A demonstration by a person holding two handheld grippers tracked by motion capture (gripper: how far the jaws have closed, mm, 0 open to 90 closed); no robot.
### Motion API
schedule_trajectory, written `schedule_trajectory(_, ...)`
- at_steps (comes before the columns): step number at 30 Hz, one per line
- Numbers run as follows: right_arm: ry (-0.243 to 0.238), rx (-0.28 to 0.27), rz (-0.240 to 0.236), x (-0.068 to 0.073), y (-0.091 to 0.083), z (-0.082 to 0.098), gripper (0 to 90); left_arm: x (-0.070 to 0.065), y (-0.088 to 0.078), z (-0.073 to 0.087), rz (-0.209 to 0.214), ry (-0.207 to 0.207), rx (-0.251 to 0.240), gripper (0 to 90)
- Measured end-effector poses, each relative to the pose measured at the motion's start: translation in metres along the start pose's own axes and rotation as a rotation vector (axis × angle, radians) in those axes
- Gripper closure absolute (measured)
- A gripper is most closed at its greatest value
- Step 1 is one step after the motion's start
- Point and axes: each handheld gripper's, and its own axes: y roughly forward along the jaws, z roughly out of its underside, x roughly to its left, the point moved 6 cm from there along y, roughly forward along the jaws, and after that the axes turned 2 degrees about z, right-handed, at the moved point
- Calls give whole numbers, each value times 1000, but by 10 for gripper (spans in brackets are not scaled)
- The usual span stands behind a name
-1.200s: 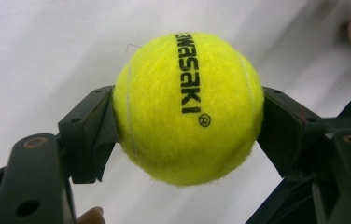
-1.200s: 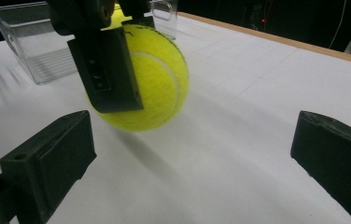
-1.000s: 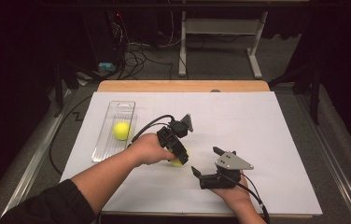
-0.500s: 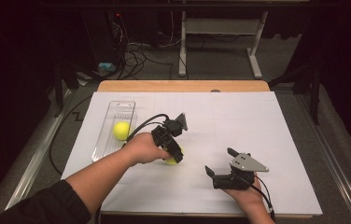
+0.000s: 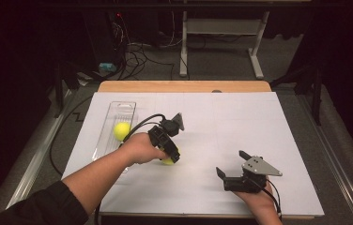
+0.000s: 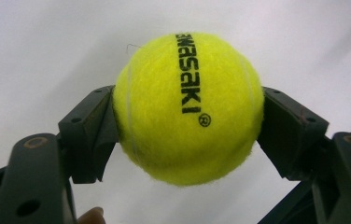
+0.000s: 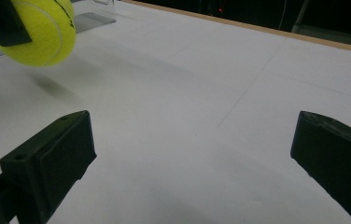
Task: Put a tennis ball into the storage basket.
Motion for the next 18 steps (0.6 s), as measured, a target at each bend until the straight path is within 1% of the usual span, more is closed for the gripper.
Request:
schedule_trajectory(10,19,-3,32,-13,-8,5,0,7,-3,5,-7,-10,7,269)
schedule_trajectory(13,23,-5,40,-17,-11,6,0,10,-4,6,-6,-17,2,269)
schedule_trajectory(14,28,-5,45,-19,-12,7,0,11,-4,7,-9,-25,-4,269)
schedule_trajectory(15,31,-6,46,-20,-13,7,0,12,-5,8,-11,-22,3,269)
schedule_trajectory(16,35,-5,47,-22,-14,8,0,13,-5,9,-15,-33,-3,269)
schedule_trajectory(18,47,-9,54,-24,-17,9,0,15,-6,10,-16,-36,-2,269)
